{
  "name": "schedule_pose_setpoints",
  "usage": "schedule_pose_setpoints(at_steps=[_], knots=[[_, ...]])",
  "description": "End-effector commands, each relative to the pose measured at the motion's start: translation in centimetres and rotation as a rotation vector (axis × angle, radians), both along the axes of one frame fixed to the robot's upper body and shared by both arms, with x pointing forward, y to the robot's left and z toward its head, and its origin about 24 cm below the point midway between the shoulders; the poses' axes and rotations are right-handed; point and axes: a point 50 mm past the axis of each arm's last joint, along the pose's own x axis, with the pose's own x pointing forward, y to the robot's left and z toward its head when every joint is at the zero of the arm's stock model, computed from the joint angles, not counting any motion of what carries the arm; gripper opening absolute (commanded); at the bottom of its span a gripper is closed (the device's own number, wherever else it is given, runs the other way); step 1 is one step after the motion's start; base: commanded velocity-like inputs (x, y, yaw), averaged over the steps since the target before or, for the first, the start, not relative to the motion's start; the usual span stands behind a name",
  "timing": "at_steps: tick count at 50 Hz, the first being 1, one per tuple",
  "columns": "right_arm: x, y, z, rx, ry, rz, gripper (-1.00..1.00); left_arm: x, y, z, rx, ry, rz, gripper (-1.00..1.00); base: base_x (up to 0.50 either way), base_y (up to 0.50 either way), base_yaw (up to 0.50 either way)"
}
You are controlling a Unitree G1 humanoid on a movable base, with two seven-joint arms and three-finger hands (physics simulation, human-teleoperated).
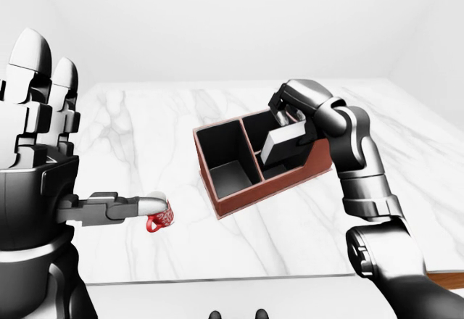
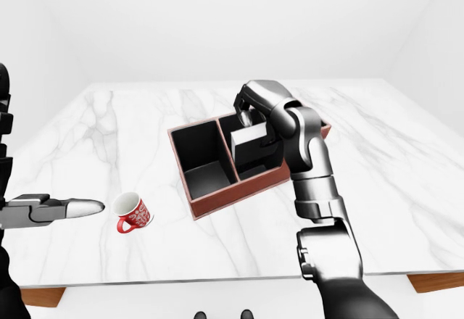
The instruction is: Pick up the book and place it in the back compartment of the caddy.
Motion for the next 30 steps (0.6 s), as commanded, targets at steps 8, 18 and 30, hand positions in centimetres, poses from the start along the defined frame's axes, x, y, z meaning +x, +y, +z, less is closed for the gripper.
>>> schedule_pose_setpoints(at_steps=[8, 18, 30], knots=[[1.2, 0.0, 0.4, -0.013, -0.052, -0.057, -1.0, 0.0, 0.0, 0.1, 0.002, -0.002, -0.001, 0.95, 0.0, 0.0, 0.0], [2.2, 0.3, -0.3, -0.011, -0.077, -0.091, -1.0, -0.1, -0.1, 0.1, 0.004, -0.004, -0.001, 0.95, 0.0, 0.0, 0.0], [3.2, 0.5, -0.9, -0.023, -0.1, -0.128, -1.0, -0.2, -0.1, 0.2, 0.005, -0.01, 0.0, 0.95, 0.0, 0.0, 0.0]])
